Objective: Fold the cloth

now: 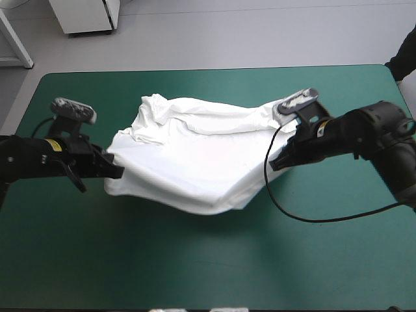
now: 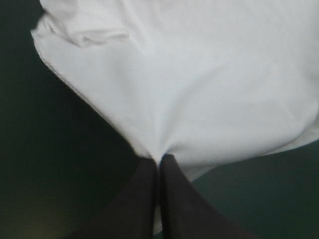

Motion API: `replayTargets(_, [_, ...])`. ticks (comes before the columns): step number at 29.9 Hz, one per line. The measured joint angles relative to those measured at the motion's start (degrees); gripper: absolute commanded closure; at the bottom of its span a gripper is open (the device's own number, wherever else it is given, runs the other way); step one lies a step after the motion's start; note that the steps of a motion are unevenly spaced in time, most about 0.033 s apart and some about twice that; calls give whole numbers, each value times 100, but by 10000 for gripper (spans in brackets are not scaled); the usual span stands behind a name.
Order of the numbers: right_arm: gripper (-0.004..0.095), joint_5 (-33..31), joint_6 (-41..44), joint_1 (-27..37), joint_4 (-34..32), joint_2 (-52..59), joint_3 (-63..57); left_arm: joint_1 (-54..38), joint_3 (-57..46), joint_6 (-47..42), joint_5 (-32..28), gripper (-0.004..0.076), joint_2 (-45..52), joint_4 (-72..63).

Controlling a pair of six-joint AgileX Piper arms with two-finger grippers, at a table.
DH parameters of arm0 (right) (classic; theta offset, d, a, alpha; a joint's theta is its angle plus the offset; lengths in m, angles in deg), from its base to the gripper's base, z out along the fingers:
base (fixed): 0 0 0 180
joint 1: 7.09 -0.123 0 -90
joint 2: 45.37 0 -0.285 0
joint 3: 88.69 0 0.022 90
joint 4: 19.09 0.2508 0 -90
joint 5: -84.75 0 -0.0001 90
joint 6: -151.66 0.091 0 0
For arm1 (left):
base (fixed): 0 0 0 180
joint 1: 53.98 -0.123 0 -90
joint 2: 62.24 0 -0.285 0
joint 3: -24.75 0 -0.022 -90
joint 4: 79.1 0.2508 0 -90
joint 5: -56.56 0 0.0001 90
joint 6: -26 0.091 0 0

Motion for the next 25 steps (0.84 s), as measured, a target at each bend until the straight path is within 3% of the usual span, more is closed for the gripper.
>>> replayTargets(6, [925,-114,-8,0,-240,77,1861,0,1868,6,-35,733,6,-50])
replayTargets(10, [925,108,-43,0,-554,89,3021,0,2837,224,-589,733,-20,-111])
replayTargets(16, [925,1390,-43,0,-887,131,4038,0,3948,540,-1886,733,-337,-111])
replayTargets(20, [925,2411,-43,0,-1229,153,4210,0,4327,594,-2991,733,-680,-111])
replayTargets(25, [925,3479,-36,0,-1677,-20,4240,0,4524,756,-3909,733,-1197,-111])
